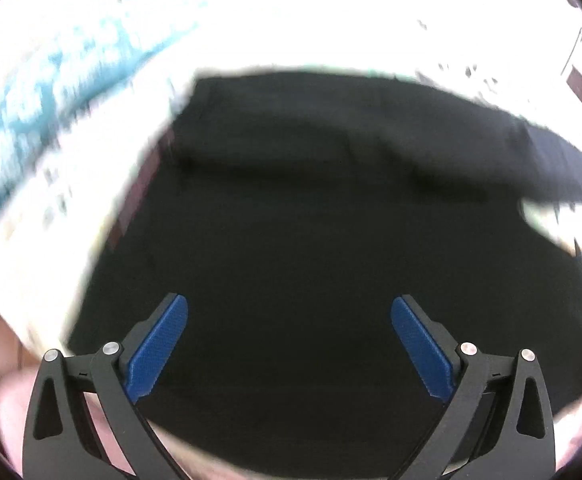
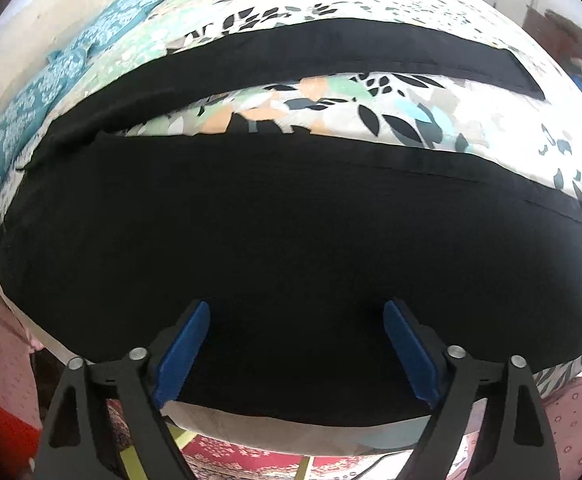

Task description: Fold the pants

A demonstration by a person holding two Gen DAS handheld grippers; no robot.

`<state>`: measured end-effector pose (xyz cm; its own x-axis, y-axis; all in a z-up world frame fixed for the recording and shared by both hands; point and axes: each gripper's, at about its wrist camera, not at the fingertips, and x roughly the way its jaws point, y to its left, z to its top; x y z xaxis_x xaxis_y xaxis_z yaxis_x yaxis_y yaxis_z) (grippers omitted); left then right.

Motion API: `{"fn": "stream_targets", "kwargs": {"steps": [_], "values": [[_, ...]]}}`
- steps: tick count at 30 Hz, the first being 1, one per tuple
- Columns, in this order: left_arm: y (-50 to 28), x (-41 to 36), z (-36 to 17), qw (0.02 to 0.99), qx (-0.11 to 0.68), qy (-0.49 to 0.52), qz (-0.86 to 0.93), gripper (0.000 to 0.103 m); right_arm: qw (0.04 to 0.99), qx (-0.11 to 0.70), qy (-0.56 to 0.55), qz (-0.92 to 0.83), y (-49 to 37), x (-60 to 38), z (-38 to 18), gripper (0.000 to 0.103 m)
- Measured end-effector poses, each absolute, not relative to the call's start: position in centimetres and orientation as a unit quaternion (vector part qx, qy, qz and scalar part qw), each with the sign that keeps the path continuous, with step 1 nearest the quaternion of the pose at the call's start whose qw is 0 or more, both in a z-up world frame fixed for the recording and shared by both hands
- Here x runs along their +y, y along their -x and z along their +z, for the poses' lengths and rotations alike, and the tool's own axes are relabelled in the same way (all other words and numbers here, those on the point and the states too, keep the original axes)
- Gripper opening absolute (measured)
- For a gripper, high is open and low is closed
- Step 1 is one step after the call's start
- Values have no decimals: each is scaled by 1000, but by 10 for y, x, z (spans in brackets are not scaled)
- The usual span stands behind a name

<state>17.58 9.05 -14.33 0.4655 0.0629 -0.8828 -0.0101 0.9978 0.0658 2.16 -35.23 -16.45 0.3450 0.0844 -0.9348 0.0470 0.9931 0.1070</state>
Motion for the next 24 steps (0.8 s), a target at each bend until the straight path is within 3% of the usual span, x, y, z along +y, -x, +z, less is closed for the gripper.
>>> {"fn": "stream_targets", "kwargs": {"steps": [3, 7, 12, 18, 24], "values": [[-219, 101, -130, 872, 488, -27, 29, 102, 816, 577, -30, 16, -21, -344, -167, 99], [-265, 126, -170, 833, 543, -36, 95, 103, 815, 578, -32, 17, -22, -343, -169, 102], [-245, 173, -191, 821, 555, 59, 116, 103, 815, 579, -21, 16, -21, -340, -172, 103], [-219, 171, -177, 831, 542, -19, 126, 102, 816, 577, -21, 19, -20, -343, -173, 103], [-230, 144, -142, 859, 508, -11, 65, 102, 819, 573, -18, 15, -19, -339, -173, 103]]}}
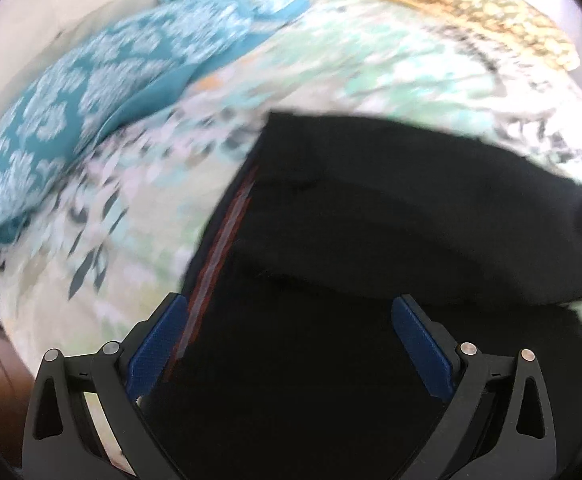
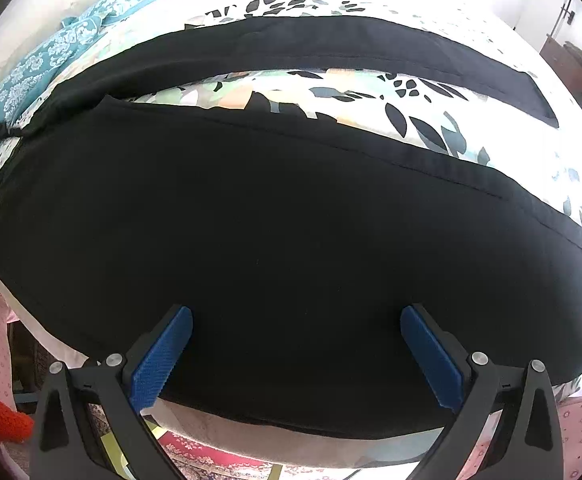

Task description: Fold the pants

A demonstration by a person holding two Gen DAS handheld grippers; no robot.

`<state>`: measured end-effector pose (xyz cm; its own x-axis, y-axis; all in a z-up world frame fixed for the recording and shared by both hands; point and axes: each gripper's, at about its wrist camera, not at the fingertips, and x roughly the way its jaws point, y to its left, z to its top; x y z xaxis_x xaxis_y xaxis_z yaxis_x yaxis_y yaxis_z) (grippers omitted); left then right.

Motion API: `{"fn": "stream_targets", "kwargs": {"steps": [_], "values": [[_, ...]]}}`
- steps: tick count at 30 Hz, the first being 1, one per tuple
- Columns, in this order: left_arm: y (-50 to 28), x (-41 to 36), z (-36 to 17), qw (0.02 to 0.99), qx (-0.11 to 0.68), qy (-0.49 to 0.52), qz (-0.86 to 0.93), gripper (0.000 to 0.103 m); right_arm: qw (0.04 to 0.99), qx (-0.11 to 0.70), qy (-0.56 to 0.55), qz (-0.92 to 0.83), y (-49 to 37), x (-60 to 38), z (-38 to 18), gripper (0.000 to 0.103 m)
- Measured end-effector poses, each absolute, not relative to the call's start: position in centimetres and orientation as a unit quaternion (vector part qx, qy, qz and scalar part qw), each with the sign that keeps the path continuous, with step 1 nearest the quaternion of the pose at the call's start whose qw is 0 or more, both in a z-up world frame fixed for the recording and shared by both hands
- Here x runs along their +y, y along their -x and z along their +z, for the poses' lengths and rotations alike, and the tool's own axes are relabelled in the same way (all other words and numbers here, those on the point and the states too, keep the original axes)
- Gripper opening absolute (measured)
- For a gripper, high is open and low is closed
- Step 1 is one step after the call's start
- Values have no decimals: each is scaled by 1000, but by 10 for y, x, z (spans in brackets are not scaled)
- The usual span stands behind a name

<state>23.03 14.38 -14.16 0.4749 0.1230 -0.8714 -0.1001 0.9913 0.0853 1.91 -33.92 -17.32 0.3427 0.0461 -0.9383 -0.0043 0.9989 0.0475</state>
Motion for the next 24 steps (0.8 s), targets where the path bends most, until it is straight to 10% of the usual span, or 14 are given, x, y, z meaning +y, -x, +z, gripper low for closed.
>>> {"fn": "stream_targets", "kwargs": {"steps": [24], "values": [[-258, 111, -131, 855, 519, -11, 11, 102, 824, 566, -16, 11, -20, -339, -174, 103]]}}
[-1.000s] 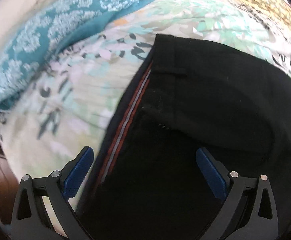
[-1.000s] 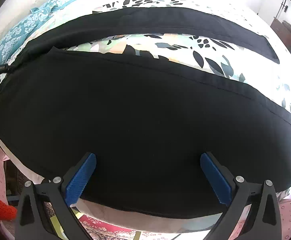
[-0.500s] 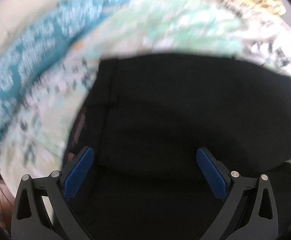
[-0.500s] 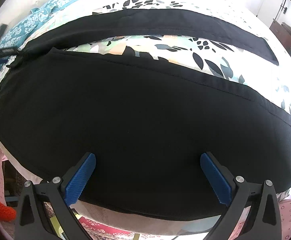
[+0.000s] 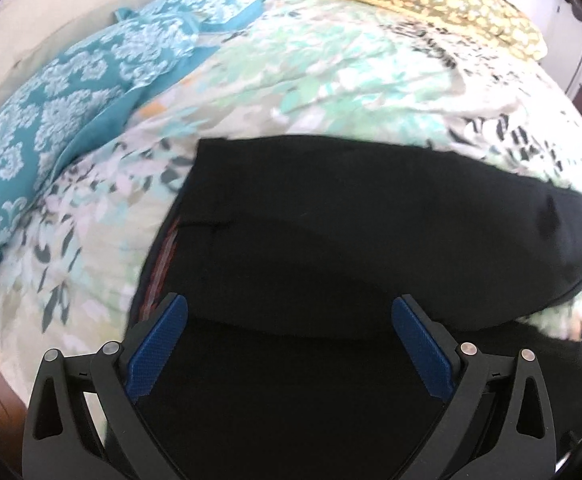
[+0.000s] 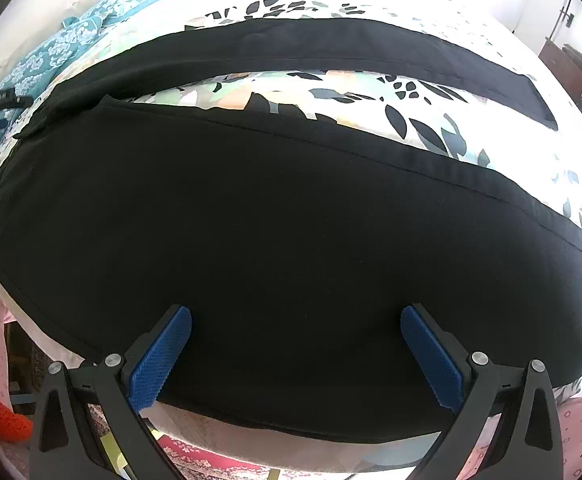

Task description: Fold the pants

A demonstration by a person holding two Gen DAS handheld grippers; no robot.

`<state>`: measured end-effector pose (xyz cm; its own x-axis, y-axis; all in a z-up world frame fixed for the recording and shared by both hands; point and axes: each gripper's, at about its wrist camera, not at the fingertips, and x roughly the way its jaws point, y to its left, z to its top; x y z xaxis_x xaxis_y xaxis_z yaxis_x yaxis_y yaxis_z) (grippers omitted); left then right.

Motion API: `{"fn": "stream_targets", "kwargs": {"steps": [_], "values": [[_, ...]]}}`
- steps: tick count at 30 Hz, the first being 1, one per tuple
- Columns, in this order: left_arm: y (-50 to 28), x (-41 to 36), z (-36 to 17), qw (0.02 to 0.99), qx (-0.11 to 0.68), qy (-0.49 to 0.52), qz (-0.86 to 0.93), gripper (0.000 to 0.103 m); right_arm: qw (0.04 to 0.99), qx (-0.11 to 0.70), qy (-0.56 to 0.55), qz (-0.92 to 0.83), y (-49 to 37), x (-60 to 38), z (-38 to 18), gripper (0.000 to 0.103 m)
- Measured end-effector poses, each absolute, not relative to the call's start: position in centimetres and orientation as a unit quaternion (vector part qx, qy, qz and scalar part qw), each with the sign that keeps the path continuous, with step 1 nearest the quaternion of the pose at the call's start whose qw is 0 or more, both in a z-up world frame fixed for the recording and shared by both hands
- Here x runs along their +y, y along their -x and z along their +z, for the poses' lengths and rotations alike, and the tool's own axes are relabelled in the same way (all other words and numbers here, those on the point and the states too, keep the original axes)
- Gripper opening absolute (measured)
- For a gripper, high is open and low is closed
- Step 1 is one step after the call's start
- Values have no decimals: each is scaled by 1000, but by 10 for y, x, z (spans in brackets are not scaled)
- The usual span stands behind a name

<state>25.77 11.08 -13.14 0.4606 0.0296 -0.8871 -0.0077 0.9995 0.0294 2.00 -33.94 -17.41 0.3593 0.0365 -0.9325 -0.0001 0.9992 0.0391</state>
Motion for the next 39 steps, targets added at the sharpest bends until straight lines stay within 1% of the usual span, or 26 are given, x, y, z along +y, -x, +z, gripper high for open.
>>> {"fn": "stream_targets", "kwargs": {"steps": [3, 7, 9, 13, 17, 34, 37, 39], "values": [[-272, 95, -140, 853, 521, -19, 8, 102, 830, 557, -17, 9, -19, -338, -174, 103], [-286, 83, -178, 838, 543, -37, 36, 103, 831, 557, -16, 11, -19, -338, -174, 103], [-283, 84, -188, 836, 547, -22, 38, 103, 830, 557, -16, 11, -19, -338, -174, 103], [-275, 82, -176, 842, 539, -14, 25, 102, 830, 558, -16, 12, -20, -339, -174, 103], [-267, 73, -161, 850, 524, -49, 24, 102, 829, 559, -16, 11, -20, -339, -173, 103], [-255, 44, -146, 862, 497, -102, 12, 102, 834, 551, -16, 6, -19, -336, -174, 103], [-260, 43, -143, 863, 497, -93, 10, 102, 831, 555, -31, 16, -21, -342, -168, 103], [-268, 46, -142, 863, 499, -76, 14, 102, 839, 539, -63, 24, -24, -354, -160, 103]]}}
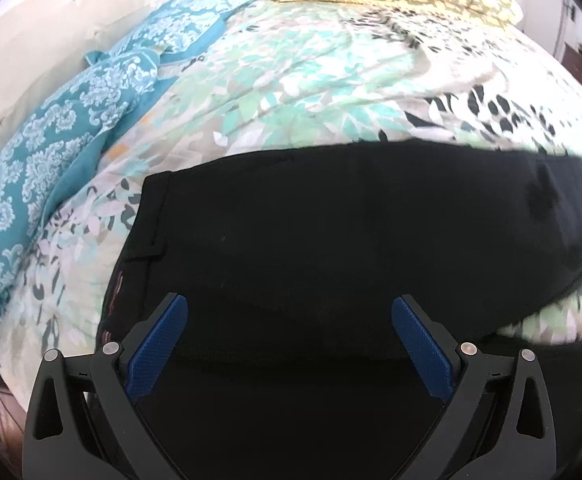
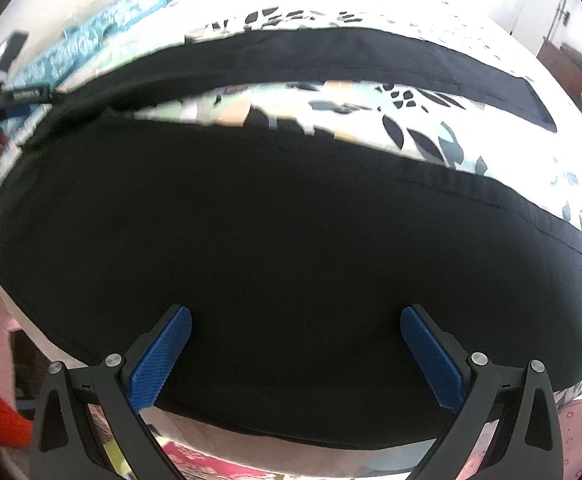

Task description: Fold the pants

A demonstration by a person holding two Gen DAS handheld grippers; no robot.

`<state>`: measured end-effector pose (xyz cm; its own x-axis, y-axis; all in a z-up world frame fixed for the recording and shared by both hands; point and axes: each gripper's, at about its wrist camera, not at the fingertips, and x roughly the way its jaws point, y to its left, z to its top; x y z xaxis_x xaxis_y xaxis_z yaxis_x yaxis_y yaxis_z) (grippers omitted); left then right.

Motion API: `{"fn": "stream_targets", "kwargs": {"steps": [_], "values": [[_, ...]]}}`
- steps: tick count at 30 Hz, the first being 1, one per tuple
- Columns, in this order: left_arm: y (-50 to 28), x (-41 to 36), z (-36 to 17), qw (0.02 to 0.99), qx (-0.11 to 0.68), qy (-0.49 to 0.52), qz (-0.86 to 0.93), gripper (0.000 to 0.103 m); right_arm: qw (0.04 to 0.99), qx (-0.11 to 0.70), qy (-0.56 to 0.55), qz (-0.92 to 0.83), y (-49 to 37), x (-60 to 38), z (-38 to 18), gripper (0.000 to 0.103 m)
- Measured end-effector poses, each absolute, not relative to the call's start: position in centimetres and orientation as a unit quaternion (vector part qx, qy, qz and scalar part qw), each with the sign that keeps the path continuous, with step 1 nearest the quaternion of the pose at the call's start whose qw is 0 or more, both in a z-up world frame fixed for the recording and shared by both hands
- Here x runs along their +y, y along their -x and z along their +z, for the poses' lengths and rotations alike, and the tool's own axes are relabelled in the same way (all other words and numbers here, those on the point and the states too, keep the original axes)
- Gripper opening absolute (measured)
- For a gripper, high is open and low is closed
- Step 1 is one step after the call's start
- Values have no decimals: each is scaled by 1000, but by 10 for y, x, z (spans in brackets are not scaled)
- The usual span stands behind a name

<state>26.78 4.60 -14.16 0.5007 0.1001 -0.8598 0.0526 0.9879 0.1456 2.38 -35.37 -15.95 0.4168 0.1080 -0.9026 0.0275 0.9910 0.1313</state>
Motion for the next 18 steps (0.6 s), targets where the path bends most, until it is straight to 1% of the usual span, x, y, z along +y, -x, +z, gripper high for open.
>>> {"fn": "stream_targets", "kwargs": {"steps": [4, 9, 11, 12, 15, 16, 18], "values": [[-291, 59, -153, 859, 509, -49, 44, 102, 871, 472, -133, -1, -39, -412, -126, 102], [-309, 87, -197, 837, 540, -32, 82, 103, 897, 414, -144, -53, -93, -524, -91, 102], [-303, 93, -201, 853, 517, -19, 75, 103, 903, 395, -153, -66, -119, -568, -85, 103], [-300, 91, -203, 861, 502, -28, 74, 103, 901, 398, -159, -70, -134, -590, -86, 103], [-289, 84, -208, 884, 459, -50, 74, 103, 870, 447, -185, -92, -189, -658, -108, 102], [-287, 83, -210, 887, 453, -50, 77, 103, 860, 465, -174, -118, -209, -679, -117, 97], [-286, 81, -212, 889, 447, -53, 82, 103, 854, 475, -162, -138, -235, -701, -126, 96]]}}
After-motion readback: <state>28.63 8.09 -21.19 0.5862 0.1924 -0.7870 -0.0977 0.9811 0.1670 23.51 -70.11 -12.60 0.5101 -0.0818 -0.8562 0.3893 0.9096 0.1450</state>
